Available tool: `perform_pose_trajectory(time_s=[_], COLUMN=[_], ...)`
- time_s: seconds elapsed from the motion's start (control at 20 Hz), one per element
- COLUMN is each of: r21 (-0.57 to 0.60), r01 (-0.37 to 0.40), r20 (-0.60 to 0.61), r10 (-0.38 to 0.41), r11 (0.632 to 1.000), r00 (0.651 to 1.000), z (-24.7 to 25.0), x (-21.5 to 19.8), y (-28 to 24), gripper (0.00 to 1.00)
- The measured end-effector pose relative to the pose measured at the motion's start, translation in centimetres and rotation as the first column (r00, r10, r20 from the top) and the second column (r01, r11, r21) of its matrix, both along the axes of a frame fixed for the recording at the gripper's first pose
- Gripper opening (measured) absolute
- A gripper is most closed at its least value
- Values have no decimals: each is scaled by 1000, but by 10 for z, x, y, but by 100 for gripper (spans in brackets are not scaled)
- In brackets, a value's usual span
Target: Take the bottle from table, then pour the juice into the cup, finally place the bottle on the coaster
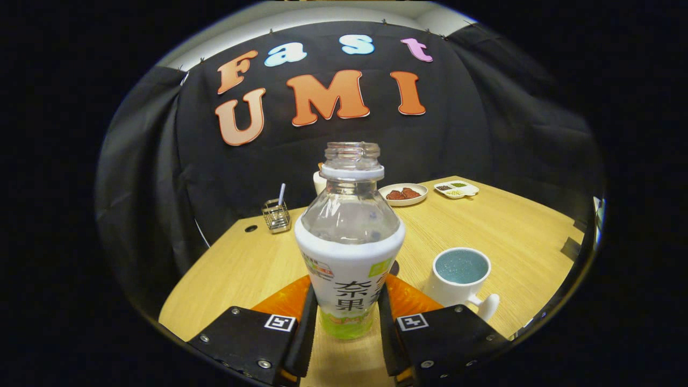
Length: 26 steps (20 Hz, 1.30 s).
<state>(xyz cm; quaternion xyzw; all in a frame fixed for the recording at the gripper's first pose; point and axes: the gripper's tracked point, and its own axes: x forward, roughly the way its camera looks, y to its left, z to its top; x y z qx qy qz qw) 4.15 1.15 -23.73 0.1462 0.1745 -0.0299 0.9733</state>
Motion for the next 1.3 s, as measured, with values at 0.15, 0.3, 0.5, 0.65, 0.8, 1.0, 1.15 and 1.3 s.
perform_pose_trajectory(time_s=[0.15, 0.3, 0.5, 0.65, 0.8, 1.0, 1.15, 1.3], r21=[134, 249, 409, 491, 580, 687, 756, 815], r01=[0, -6, -15, -2, 18, 30, 26, 32], r20=[32, 31, 38, 33, 40, 43, 49, 47], r10=[-4, -2, 0, -16, -51, -82, -97, -121], r11=[991, 969, 913, 871, 814, 726, 654, 578], r00=[999, 1000, 999, 999, 998, 996, 994, 991], z=[17, 25, 38, 44, 53, 62, 68, 73], x=[4, 7, 14, 18, 22, 25, 33, 38], y=[12, 26, 44, 46, 44, 41, 39, 33], gripper=[54, 54, 54, 54, 54, 54, 54, 54])
